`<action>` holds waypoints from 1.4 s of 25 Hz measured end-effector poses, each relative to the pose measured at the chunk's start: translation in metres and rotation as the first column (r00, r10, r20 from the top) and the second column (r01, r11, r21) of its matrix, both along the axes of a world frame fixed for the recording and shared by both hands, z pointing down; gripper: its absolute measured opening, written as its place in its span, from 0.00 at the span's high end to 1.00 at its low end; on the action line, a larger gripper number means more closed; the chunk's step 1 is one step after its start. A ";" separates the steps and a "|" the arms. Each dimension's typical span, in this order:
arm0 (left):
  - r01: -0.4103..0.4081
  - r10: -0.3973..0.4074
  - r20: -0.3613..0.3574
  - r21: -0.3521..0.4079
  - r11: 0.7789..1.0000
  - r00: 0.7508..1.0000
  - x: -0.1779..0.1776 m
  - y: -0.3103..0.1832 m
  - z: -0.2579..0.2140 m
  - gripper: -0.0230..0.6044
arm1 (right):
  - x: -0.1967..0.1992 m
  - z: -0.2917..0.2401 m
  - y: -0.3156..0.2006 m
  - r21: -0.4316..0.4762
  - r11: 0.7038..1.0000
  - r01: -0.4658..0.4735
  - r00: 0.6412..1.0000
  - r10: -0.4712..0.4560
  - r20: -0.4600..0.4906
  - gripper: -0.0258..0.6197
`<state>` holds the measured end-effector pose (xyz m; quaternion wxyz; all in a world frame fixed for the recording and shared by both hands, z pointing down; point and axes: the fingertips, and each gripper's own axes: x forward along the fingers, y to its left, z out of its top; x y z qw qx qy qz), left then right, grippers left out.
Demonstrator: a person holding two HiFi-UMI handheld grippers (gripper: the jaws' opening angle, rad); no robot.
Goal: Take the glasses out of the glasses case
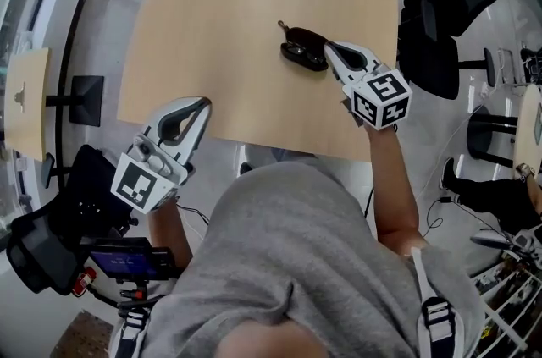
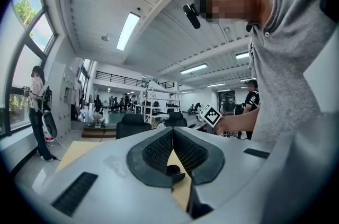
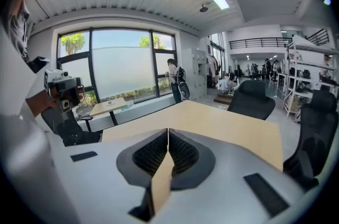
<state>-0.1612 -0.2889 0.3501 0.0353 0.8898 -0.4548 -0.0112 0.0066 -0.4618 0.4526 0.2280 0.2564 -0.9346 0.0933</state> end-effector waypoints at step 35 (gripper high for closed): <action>0.053 -0.055 -0.009 -0.184 0.982 0.998 0.001 -0.064 0.052 0.95 | 0.002 0.293 -0.067 -0.322 0.939 0.122 0.786 -0.289 -0.546 0.85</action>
